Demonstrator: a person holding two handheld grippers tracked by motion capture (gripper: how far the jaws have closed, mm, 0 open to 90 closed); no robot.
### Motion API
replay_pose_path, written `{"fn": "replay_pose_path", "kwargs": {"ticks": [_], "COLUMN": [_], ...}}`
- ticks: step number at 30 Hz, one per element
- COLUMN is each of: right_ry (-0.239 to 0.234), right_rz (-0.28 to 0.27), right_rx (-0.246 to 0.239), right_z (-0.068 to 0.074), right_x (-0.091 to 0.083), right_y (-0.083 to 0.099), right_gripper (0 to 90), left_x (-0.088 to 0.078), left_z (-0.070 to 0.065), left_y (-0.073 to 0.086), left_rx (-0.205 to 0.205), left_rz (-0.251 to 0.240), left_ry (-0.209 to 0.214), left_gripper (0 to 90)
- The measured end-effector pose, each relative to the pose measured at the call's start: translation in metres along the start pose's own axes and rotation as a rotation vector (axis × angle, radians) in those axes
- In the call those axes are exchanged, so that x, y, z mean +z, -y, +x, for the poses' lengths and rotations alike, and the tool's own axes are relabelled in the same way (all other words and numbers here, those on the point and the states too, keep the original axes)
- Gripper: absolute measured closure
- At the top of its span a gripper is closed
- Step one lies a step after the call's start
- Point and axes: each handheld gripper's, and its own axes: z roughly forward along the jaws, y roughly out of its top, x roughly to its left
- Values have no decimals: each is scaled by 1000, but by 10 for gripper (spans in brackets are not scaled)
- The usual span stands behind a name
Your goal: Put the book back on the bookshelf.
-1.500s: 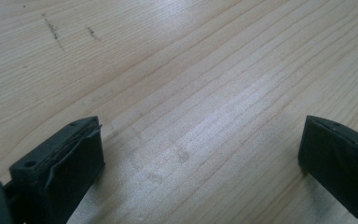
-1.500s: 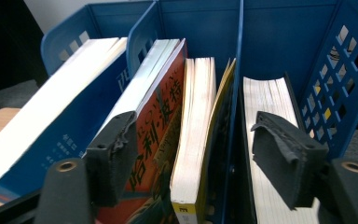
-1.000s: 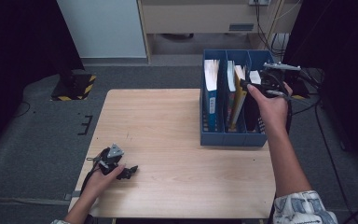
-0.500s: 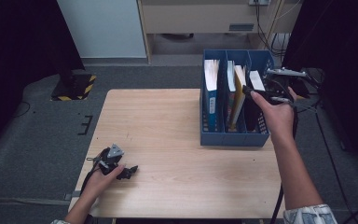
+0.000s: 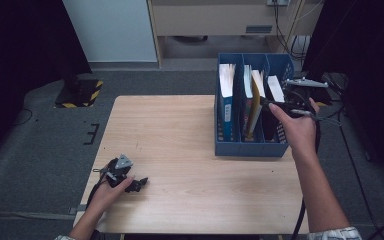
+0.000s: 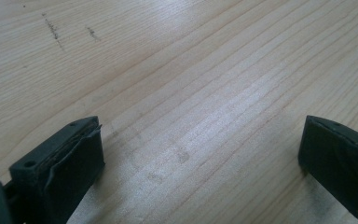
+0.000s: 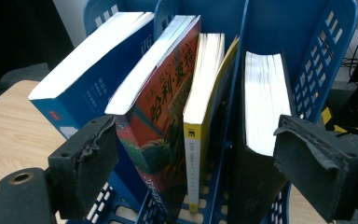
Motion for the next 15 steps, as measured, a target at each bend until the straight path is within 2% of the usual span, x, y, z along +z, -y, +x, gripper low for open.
{"fn": "replay_pose_path", "kwargs": {"ticks": [8, 15], "right_ry": [-13, -33], "right_rz": [-8, 12], "right_rx": [-7, -23], "right_z": [4, 11], "right_x": [-7, -16], "right_y": [9, 25], "right_gripper": [141, 137], "left_x": [0, 0], "left_z": [0, 0], "left_y": [0, 0], "left_rx": [5, 4], "left_rz": [4, 4], "left_ry": [0, 0], "left_gripper": [0, 0]}}
